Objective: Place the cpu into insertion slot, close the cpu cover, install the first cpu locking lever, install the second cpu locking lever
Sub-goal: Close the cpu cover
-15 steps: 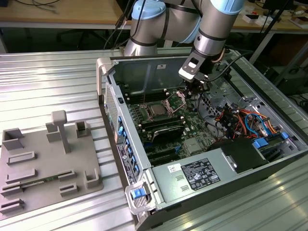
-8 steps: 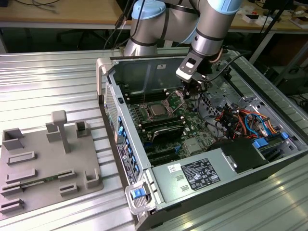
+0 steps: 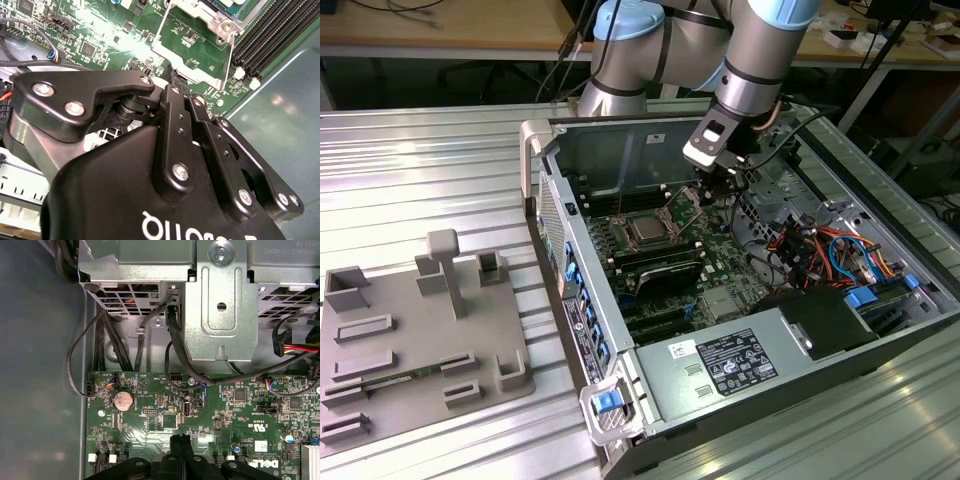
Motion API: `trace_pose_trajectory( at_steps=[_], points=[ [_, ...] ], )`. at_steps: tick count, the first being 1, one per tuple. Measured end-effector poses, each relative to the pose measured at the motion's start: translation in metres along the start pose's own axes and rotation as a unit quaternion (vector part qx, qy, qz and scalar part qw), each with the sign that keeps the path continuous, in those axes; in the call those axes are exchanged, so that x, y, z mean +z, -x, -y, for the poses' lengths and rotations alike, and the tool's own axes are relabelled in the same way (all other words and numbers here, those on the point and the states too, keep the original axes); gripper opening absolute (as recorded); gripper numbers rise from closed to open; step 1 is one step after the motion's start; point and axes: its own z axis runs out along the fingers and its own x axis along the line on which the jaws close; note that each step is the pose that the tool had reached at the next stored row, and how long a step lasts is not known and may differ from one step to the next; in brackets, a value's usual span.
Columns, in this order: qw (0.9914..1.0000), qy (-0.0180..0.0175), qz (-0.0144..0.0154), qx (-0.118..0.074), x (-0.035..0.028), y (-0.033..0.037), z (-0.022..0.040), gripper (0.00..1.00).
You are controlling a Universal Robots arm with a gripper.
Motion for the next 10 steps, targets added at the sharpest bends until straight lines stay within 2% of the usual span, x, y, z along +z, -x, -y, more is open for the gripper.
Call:
trace_pose_trajectory(
  at_steps=[10],
  points=[
    [1.0, 0.0, 0.0, 0.0, -0.0002, -0.0001, 0.0056, 0.11]
  ],
)
